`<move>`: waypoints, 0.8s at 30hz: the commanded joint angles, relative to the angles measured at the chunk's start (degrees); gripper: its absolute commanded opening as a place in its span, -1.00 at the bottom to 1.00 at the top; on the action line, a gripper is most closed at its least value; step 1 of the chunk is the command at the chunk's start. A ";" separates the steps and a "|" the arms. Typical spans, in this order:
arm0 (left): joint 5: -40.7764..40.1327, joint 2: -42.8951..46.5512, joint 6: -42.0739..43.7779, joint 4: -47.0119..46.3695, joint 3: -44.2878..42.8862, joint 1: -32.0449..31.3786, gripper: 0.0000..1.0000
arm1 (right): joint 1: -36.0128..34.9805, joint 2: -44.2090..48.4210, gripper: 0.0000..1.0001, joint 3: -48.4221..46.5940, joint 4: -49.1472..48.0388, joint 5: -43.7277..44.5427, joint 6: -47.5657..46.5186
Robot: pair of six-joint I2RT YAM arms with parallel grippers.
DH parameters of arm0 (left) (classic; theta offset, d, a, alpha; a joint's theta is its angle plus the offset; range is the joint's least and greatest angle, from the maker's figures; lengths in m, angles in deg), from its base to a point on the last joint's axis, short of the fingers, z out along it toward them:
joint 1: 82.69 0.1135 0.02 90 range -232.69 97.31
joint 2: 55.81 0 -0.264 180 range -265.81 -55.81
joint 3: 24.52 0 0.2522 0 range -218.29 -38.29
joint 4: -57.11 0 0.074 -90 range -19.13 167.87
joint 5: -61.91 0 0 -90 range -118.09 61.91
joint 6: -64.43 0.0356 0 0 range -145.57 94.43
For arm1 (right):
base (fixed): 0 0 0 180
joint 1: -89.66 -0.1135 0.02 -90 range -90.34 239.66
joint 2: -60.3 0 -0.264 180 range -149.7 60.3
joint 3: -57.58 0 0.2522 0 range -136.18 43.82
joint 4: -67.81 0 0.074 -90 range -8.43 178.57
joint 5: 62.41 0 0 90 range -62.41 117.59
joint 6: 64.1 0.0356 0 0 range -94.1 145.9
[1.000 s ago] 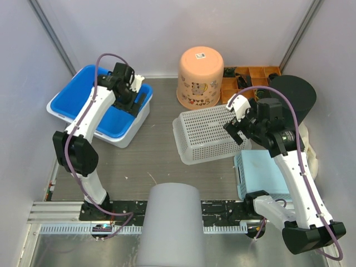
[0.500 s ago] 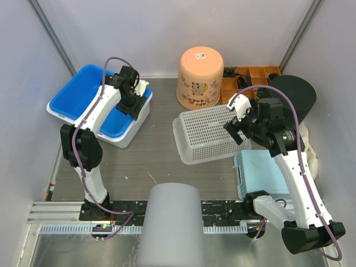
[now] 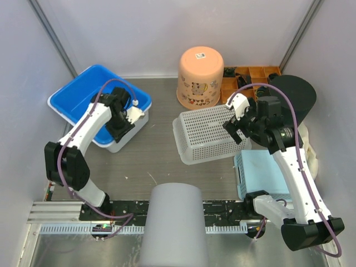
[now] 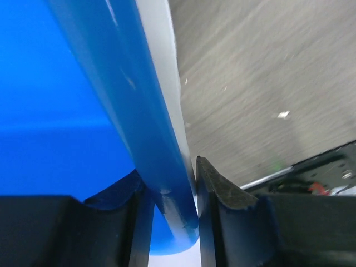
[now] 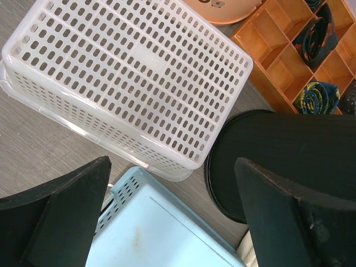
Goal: Turn the large container upside down
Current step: Adjust the container at the center of the board.
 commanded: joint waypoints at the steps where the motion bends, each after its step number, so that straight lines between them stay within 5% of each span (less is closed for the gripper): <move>1: -4.55 6.36 15.13 4.90 6.09 0.44 -0.55 | 0.31 -0.64 1.00 -3.14 -1.01 -1.28 0.65; 4: -7.59 11.62 20.48 4.46 10.65 0.45 -0.99 | 0.33 -1.07 1.00 -3.67 -0.85 -1.50 0.90; 12: -21.90 27.81 42.00 -1.25 29.00 4.10 -1.00 | 0.39 -1.11 1.00 -4.61 -0.35 -1.10 1.58; 24: -24.06 29.40 59.23 -10.43 28.72 21.22 -0.98 | 0.67 -1.97 1.00 -6.88 0.51 -2.85 2.28</move>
